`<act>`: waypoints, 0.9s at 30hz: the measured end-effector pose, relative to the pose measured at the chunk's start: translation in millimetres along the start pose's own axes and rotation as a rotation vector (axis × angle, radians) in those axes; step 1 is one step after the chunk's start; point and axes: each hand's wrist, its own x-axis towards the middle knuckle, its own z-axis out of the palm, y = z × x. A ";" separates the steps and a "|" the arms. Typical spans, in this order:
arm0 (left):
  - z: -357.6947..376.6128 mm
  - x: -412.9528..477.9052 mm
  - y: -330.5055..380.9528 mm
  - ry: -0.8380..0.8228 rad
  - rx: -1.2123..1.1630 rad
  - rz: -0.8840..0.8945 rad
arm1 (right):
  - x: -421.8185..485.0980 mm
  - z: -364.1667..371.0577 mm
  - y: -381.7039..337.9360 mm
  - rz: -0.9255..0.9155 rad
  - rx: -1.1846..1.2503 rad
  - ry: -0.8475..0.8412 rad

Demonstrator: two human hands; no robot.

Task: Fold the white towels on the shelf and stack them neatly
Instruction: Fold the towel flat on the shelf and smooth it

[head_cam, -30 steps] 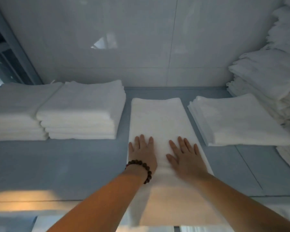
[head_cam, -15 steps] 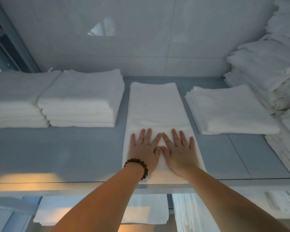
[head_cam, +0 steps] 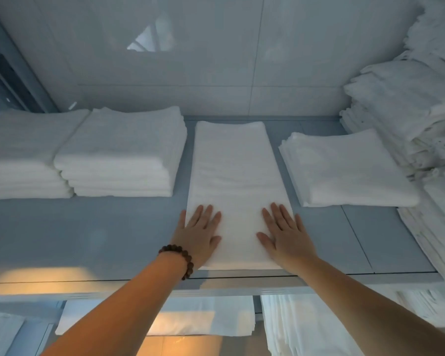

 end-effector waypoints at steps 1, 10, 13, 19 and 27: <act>-2.4 -2.5 5.1 0.027 0.009 -0.024 | -3.6 -1.2 -2.6 -0.003 -0.006 0.013; 23.0 -53.6 26.6 0.022 -0.092 0.052 | -54.8 10.6 -18.1 -0.142 -0.024 -0.026; 23.6 -61.1 29.1 0.001 -0.056 0.065 | -63.0 13.1 -19.4 -0.175 -0.041 -0.028; 18.4 -73.2 38.3 -0.013 -0.009 0.039 | -75.4 13.3 -20.4 -0.194 -0.116 0.000; 12.0 -97.5 54.8 -0.041 0.044 0.005 | -103.4 11.6 -22.7 -0.180 -0.113 -0.003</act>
